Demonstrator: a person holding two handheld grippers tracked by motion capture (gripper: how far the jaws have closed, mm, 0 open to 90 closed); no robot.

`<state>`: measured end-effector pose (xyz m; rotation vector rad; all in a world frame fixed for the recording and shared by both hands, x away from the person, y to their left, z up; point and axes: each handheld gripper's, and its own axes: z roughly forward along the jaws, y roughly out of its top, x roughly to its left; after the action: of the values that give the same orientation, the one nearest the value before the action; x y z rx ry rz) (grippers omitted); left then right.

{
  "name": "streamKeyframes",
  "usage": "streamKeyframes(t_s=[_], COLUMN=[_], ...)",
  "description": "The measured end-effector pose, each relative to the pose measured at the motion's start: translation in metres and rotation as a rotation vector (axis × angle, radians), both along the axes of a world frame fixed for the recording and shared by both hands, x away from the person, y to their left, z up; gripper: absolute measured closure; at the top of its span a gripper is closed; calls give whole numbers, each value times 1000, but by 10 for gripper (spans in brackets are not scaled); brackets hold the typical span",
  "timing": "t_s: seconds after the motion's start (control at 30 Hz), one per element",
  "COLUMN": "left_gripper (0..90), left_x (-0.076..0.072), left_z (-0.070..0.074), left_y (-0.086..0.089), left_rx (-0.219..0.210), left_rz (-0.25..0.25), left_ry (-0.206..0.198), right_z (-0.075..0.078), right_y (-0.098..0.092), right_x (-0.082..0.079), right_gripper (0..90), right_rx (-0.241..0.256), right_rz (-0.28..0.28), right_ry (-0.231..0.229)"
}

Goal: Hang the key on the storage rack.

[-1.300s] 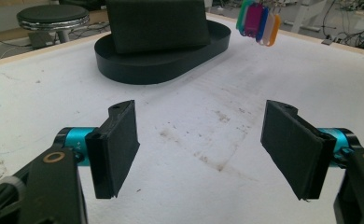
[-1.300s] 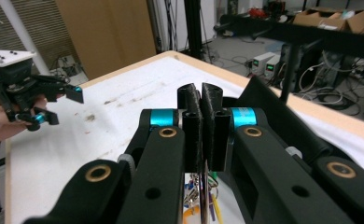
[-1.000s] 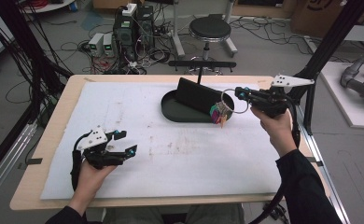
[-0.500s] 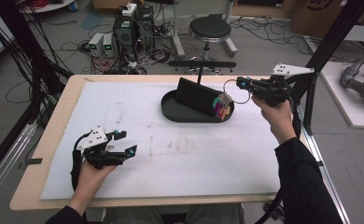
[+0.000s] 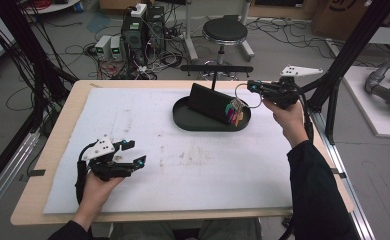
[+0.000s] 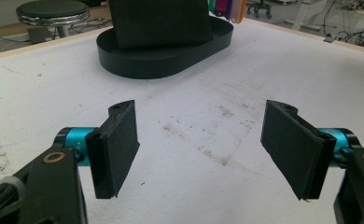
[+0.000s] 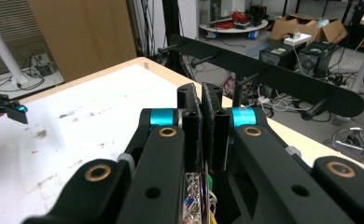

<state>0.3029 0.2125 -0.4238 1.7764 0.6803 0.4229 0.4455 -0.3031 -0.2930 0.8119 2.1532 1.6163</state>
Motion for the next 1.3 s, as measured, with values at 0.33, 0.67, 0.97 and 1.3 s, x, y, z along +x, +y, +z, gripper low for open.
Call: streamKeyframes(t_s=[0.33, 0.67, 0.97, 1.3], left_gripper=[273, 273, 273, 273], left_x=[1, 1, 1, 1], left_z=[-1, -2, -3, -4], left_y=[0, 0, 2, 1], left_rx=[3, 3, 4, 4], left_rz=[2, -1, 3, 4], left_ry=[8, 10, 14, 19], right_z=[-5, -4, -12, -18], right_y=[-3, -4, -14, -19], right_x=[18, 37, 52, 62], right_gripper=[880, 880, 879, 879], right_rx=[10, 21, 37, 40], right_rz=[-28, -57, -101, -132], right_ry=[3, 21, 51, 73])
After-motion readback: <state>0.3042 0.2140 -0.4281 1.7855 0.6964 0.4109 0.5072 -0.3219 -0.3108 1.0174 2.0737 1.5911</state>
